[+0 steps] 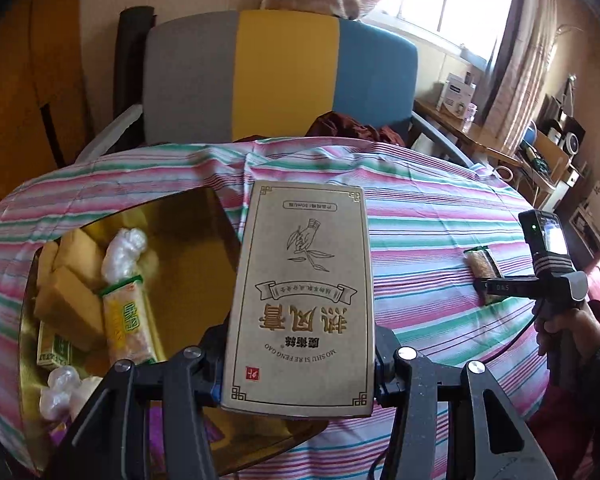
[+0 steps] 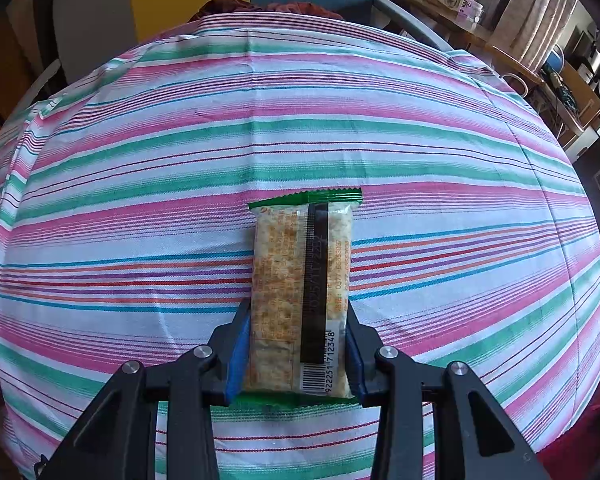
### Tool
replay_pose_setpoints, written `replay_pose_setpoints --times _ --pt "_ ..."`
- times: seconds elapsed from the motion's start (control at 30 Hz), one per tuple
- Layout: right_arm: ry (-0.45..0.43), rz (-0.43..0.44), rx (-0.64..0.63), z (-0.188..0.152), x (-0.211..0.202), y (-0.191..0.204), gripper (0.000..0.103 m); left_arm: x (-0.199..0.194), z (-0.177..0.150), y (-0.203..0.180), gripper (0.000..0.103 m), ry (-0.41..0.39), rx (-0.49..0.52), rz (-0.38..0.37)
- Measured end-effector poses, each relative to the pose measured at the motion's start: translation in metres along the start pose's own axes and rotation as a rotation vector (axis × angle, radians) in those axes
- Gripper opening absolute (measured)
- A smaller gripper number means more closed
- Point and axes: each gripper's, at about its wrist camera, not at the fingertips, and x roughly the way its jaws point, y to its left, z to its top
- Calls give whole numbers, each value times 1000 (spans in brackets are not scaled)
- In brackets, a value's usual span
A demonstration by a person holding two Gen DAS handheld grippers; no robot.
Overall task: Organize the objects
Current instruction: 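Carry the white box into the gold tray and open the left tool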
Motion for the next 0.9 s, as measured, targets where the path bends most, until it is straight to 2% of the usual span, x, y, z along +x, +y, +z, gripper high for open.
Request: replay_pose_setpoints --times 0.17,0.33,0.47,0.63,0.9 --pt "-4 -11 -6 -1 -3 2 40 6 -4 26 52 40 -91 -22" --pt "-4 -14 -9 -2 -3 2 40 15 1 79 52 93 -296 -63" --pt "-3 -14 -9 -1 -1 2 40 22 11 110 52 104 -392 -57" --pt "0 -9 -7 0 1 2 40 50 25 125 52 145 -444 -6" --pt "4 -2 -12 4 4 -1 40 95 39 121 52 200 -378 120"
